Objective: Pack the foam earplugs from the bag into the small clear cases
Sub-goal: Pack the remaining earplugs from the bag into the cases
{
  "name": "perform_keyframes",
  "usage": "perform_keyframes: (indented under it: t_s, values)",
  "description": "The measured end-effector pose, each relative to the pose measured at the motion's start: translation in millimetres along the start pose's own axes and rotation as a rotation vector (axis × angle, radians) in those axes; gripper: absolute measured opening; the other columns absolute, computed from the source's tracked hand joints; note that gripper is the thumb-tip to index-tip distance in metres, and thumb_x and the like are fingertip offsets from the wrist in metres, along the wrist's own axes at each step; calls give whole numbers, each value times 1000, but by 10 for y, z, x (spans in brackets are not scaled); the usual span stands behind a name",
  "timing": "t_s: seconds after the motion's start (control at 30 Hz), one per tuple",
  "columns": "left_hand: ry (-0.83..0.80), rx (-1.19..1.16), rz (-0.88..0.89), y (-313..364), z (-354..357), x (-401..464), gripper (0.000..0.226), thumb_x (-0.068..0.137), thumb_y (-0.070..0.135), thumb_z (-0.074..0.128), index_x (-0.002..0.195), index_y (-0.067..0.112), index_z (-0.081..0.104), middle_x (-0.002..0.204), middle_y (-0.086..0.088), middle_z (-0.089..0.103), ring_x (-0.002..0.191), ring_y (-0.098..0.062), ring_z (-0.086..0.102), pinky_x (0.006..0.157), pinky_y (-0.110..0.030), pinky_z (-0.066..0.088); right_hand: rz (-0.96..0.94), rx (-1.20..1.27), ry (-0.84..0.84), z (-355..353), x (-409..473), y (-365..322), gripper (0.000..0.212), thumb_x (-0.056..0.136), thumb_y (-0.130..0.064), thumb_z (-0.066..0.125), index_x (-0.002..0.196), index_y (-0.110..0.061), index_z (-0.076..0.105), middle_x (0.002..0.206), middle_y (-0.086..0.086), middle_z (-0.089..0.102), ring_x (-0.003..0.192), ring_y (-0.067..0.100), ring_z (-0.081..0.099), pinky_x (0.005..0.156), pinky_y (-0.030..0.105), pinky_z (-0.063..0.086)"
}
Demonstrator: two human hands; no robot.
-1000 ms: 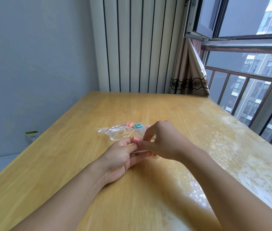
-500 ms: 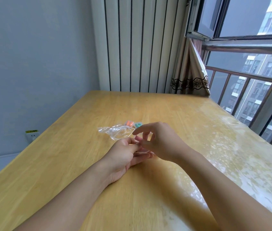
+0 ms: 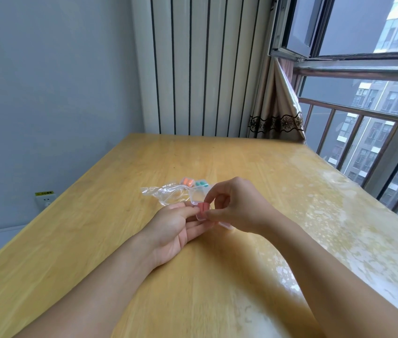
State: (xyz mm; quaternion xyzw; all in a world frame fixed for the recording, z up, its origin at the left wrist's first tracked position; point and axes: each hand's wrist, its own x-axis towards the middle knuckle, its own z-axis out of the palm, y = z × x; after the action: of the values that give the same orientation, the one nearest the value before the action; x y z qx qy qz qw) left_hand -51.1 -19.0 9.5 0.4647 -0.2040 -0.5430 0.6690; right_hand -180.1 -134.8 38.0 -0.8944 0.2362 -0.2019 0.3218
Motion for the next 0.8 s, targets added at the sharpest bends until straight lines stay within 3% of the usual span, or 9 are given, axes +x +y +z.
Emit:
perform_keyframes:
  t_s: [0.13, 0.23, 0.37, 0.5, 0.7, 0.8]
  values:
    - [-2, 27, -5, 0, 2, -8, 23, 98, -6, 51, 119, -12, 61, 121, -31, 68, 112, -40, 69, 85, -34, 63, -16, -37, 9, -55, 8, 26, 32, 74, -33, 89, 102, -26, 76, 68, -7, 62, 49, 1, 52, 53, 17, 41]
    - [-13, 45, -6, 3, 11, -12, 24, 99, -4, 51, 119, -10, 62, 118, -28, 71, 108, -35, 72, 84, -32, 63, -41, -8, -56, -56, -13, 18, 26, 78, -27, 87, 103, -25, 79, 67, 0, 65, 52, 3, 54, 54, 16, 44]
    - [-24, 46, -10, 17, 28, -22, 27, 101, 3, 48, 119, -6, 66, 115, -23, 74, 101, -29, 73, 82, -33, 63, -52, 98, -122, -64, -4, 60, 19, 82, -20, 85, 101, -20, 81, 72, 22, 68, 59, 19, 57, 60, 28, 47]
    - [-25, 59, 2, 20, 18, -29, 27, 101, 2, 48, 119, -6, 67, 116, -19, 74, 109, -31, 72, 81, -32, 63, -61, 133, -137, -55, 22, 83, 17, 85, -14, 81, 101, -19, 82, 82, 11, 78, 72, 39, 67, 70, 43, 57]
    - [-13, 54, 7, 5, -4, -6, 28, 102, 7, 53, 125, -8, 61, 115, -19, 75, 108, -30, 73, 86, -30, 62, -37, 100, -71, -50, 40, 133, 9, 83, -24, 84, 91, -27, 83, 76, 8, 78, 68, 28, 70, 66, 36, 55]
    - [-8, 46, 24, 3, -19, 2, 27, 104, 5, 50, 125, -7, 61, 114, -18, 75, 105, -32, 74, 90, -31, 60, -46, 112, -30, -44, 44, 128, 7, 80, -29, 86, 86, -25, 83, 72, 14, 74, 57, 15, 53, 58, 32, 42]
